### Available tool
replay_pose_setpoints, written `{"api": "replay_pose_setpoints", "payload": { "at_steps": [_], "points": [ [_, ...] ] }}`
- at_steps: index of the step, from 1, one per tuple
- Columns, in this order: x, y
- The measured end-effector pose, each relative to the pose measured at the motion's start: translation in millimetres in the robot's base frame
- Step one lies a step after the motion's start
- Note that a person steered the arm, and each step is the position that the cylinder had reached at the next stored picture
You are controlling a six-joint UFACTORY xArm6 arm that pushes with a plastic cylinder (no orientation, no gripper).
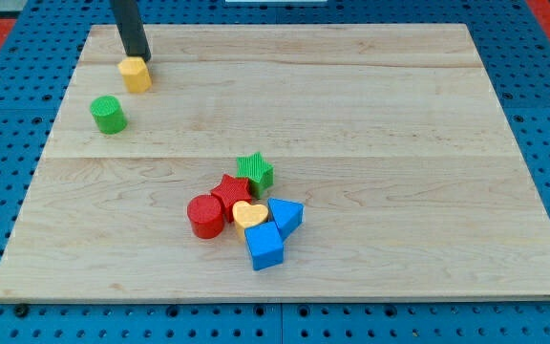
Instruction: Push the yellow hexagon closer to the group of blocks
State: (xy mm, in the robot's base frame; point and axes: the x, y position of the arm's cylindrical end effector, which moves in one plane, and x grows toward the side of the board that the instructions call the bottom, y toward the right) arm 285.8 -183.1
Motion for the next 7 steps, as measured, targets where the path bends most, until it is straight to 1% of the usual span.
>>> {"api": "replay_pose_setpoints", "payload": {
  "at_steps": [1,2,3,4,5,6,7],
  "points": [
    [32,3],
    [7,-8],
    [47,-10],
    [56,-11],
    [66,-26],
    [102,6],
    [129,65]
  ]
}}
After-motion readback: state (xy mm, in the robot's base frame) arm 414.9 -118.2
